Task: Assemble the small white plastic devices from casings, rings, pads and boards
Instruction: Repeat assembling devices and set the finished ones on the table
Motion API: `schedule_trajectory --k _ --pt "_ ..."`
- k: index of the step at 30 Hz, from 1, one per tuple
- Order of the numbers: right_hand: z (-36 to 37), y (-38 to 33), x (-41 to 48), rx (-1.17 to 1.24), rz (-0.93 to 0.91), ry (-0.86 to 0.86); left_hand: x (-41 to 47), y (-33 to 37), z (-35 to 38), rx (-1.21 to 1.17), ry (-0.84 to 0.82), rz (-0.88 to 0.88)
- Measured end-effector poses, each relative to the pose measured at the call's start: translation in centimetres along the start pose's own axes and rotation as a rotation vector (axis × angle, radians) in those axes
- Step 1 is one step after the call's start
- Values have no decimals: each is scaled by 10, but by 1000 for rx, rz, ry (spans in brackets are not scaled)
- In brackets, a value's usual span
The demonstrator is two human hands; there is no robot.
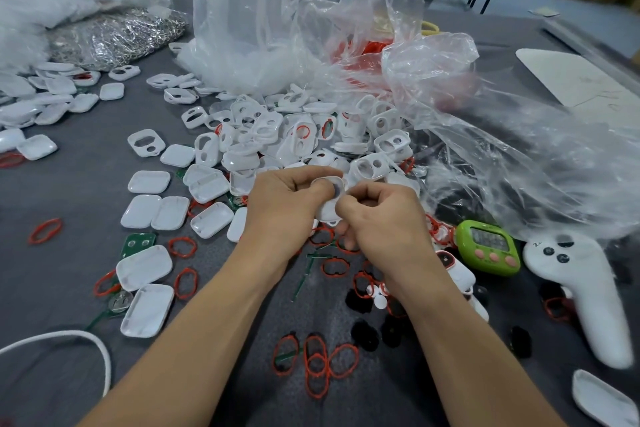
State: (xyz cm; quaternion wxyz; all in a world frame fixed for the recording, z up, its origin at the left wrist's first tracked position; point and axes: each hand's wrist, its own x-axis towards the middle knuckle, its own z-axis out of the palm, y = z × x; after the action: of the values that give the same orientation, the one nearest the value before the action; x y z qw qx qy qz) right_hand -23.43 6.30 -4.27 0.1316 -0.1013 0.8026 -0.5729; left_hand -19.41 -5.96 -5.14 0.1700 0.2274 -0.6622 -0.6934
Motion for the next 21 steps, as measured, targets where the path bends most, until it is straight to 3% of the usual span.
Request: schedule_trajectory --k 4,7,10,16,21 --pt "-2 -2 0 72 43 3 0 3 -3 -196 -172 -126" --pt "-6 -7 1 253 100 -36 3 6 -9 -465 -410 -257" --pt "-9 -13 0 403 170 -70 6 8 -14 -560 -551 -277" --pt "-12 -16 -1 424 196 -68 6 9 -14 -636 -571 -279" --pt "-17 -17 3 630 242 -158 7 11 -17 -744 -540 -304"
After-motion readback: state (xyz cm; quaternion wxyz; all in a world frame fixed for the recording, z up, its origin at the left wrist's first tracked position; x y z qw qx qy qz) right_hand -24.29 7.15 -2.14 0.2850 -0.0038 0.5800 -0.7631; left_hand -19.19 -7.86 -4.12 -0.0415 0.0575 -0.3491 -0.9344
